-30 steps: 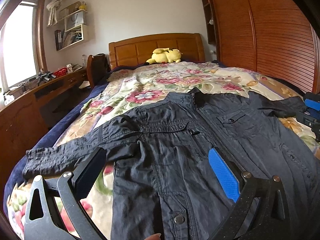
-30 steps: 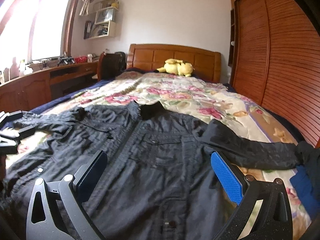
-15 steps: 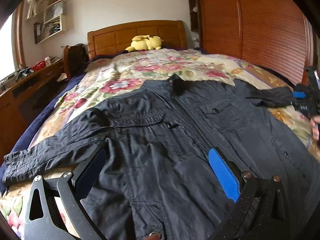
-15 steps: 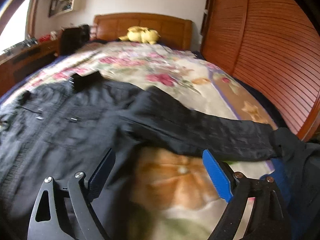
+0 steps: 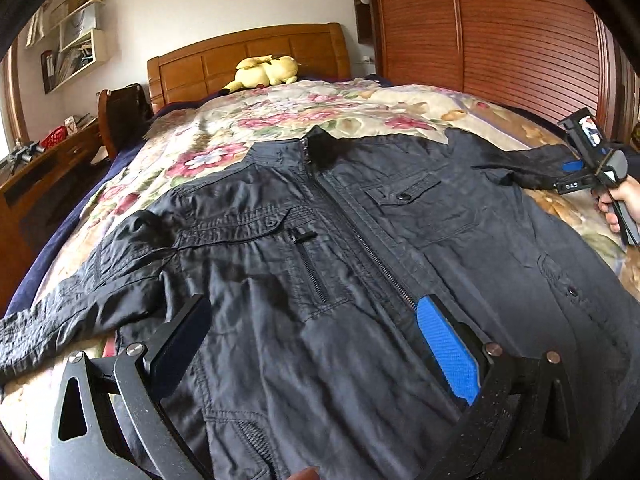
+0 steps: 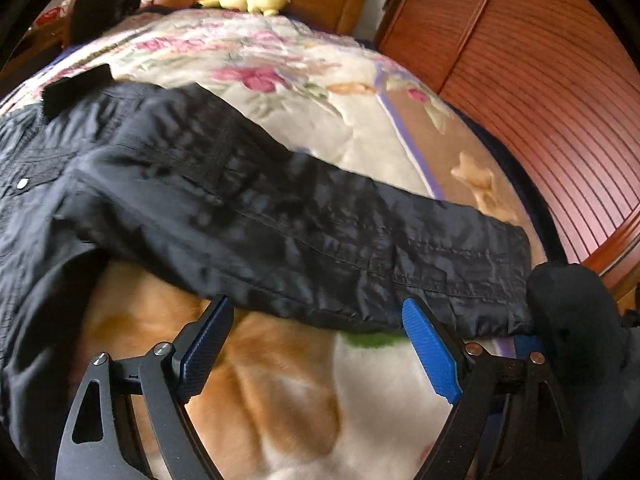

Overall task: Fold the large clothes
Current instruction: 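Reach the right gripper to the jacket sleeve cuff and close on it, then lift the sleeve with the right gripper and fold it across the jacket front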

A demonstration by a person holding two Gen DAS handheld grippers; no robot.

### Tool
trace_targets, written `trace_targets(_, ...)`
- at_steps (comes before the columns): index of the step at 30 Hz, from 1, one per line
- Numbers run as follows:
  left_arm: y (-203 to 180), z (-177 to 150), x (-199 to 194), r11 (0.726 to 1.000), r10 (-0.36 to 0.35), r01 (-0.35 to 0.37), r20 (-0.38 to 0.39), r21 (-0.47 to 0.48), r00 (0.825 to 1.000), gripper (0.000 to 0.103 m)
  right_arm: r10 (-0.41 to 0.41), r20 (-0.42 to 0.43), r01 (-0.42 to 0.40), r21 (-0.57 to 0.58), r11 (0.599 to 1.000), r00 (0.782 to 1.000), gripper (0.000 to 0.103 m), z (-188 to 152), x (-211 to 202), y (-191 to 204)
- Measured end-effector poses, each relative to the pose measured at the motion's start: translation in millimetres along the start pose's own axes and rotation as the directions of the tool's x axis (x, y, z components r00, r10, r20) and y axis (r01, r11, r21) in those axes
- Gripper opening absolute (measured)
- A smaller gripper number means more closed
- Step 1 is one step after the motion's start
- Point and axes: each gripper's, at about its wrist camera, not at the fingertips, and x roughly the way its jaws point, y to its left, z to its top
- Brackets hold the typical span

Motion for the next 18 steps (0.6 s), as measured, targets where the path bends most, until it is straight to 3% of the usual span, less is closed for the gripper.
trace_targets(5,-5.8,1.5,6.6,1.000,0.019,-0.019,-0.003,0.023,1.000,0.103,-0.038,-0.059,0.038,0.006,0.999,0.998,0.071,0.7,14.0,-1.8)
trace_targets(7,-6.5,1.6,6.5,1.000,0.020,-0.020,-0.001,0.024,1.000,0.103,-0.061,-0.060,0.061,0.008,0.998,0.996,0.056,2.8,14.4,-0.5)
trace_targets(9,-6.1,1.8,6.7,1.000,0.021,-0.021,0.004,0.019,1.000,0.103,-0.083,-0.051,0.083,0.011,0.996,0.995,0.028,5.0,18.7,-1.6)
trace_targets(11,-4.5,1.4,6.4,1.000,0.018,-0.018,0.006,0.008,1.000,0.103,-0.114,-0.011,0.114,-0.003,0.994,0.993,0.009,8.3,16.9,0.1)
trace_targets(14,1.0,0.0,4.7,1.000,0.016,-0.016,0.012,-0.009,1.000,0.103,-0.157,0.039,0.159,-0.041,0.986,0.987,0.005,21.8,8.5,12.7)
trace_targets(18,3.1,-1.3,3.4,1.000,0.019,-0.019,0.015,-0.015,1.000,0.103,-0.155,0.143,0.161,-0.031,0.986,0.978,0.004,48.8,-29.2,26.6)
